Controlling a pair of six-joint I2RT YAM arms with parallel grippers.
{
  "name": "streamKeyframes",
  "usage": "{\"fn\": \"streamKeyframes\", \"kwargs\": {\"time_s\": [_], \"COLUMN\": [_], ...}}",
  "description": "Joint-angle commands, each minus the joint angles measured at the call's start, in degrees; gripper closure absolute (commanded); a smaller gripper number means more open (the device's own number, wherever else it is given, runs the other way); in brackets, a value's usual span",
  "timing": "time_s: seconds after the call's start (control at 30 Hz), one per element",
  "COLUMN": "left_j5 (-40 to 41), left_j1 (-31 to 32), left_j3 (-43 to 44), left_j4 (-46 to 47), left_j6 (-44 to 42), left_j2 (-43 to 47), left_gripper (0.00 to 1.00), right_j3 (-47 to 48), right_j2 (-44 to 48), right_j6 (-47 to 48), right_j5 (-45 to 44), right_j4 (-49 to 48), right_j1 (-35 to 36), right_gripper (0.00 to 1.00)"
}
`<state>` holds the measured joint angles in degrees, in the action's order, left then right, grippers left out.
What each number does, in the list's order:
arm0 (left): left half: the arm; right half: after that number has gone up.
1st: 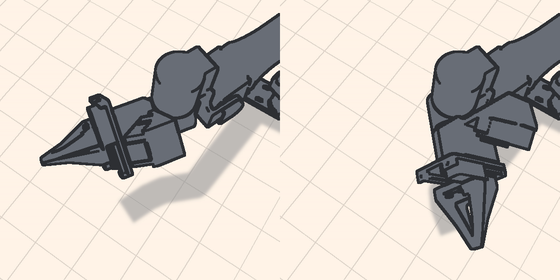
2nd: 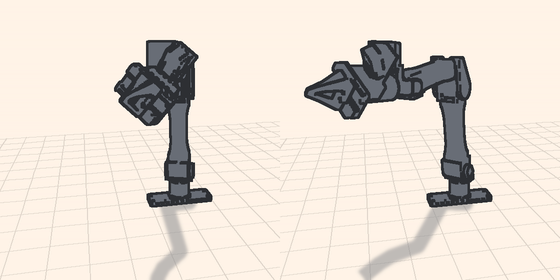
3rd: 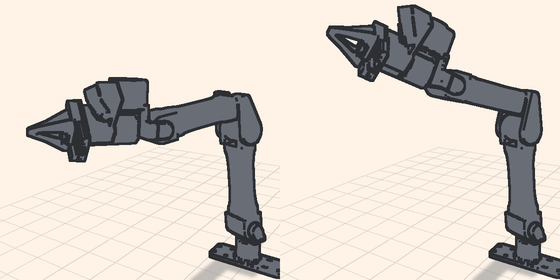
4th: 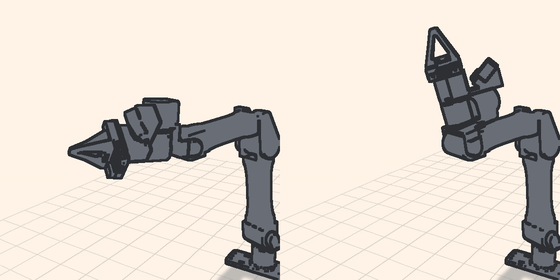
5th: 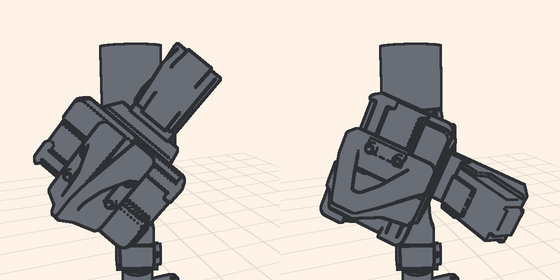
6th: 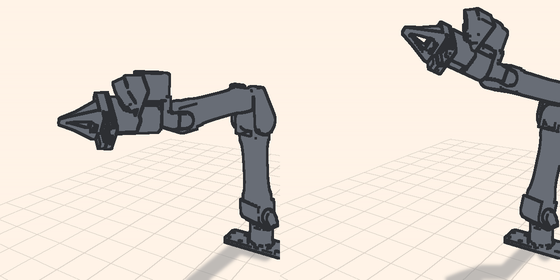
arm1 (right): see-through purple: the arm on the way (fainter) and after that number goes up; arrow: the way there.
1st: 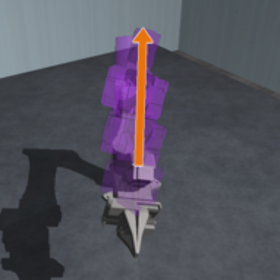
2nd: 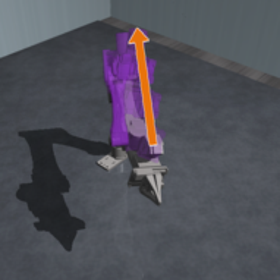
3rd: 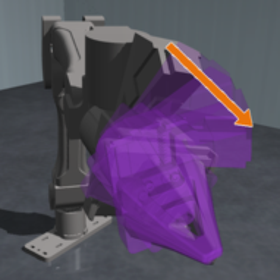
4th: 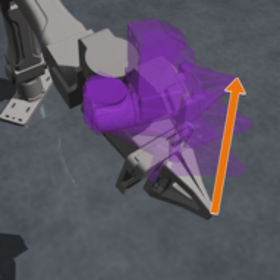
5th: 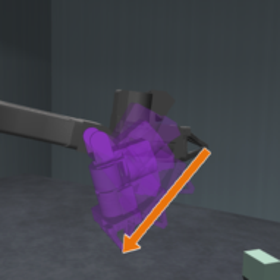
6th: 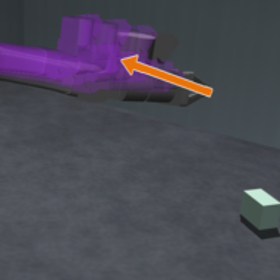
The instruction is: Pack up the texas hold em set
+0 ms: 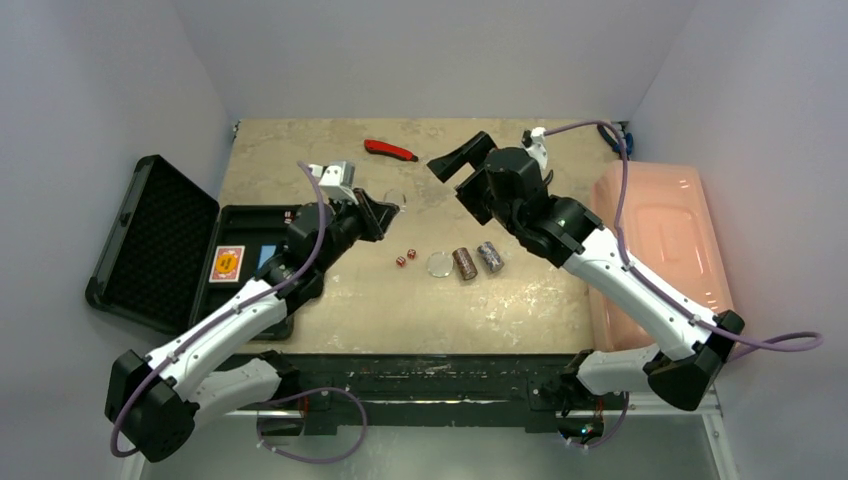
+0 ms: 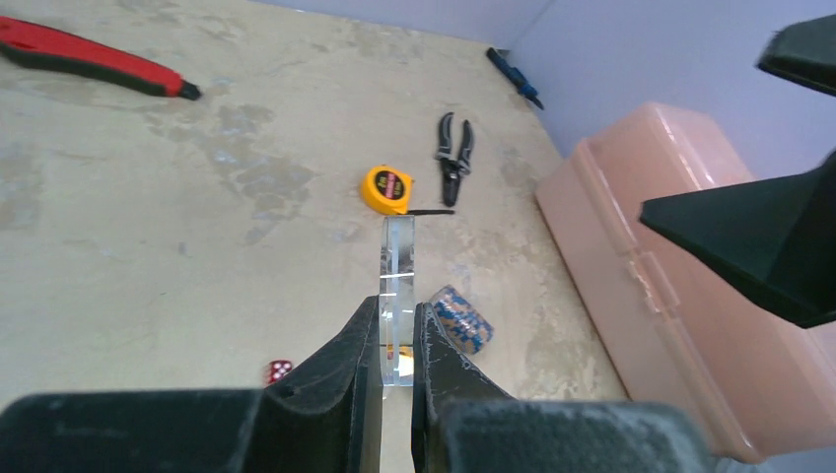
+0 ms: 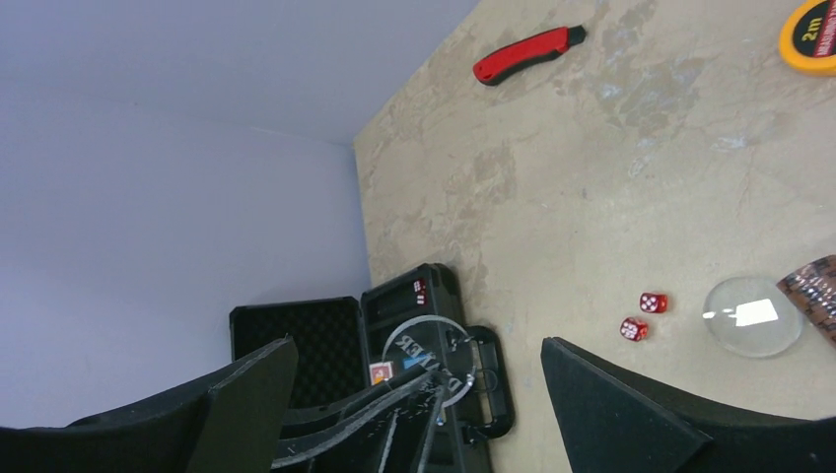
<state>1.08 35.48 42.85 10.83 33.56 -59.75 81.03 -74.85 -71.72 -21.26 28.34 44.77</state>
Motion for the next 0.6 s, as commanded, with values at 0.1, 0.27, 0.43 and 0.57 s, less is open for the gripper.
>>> {"fn": "streamKeyframes", "kwargs": {"time_s": [0.1,0.27,0.43,0.57], "left_j5": [13.98,14.47,14.37,14.69], "left_j1": [-3.70,-11.85,-18.50,-22.18], "left_j3": [5.40,7.69,8.84,10.41], "left_j4": [-16.38,-25.21,-29.57,-32.74], "left_j6": [-2.70,0.74,2.45,4.20], "left_j2": [4.45,5.18,5.54,4.41], "left_gripper": [1.00,1.00,1.00,1.00], "right_j3": [-1.04,-2.11,-2.97,-3.83], "right_j2": [3.10,3.85,4.33,4.62], "right_j6": [2.78,3.24,3.60,3.67], "right_j5": [-5.99,-6.45,-6.73,-6.96], "right_j4": [1.80,2.34,2.75,2.69], "right_j1": [-0.67,-0.89,-1.19,-1.35], "right_gripper": [0.01,0.01,0.01,0.01]}}
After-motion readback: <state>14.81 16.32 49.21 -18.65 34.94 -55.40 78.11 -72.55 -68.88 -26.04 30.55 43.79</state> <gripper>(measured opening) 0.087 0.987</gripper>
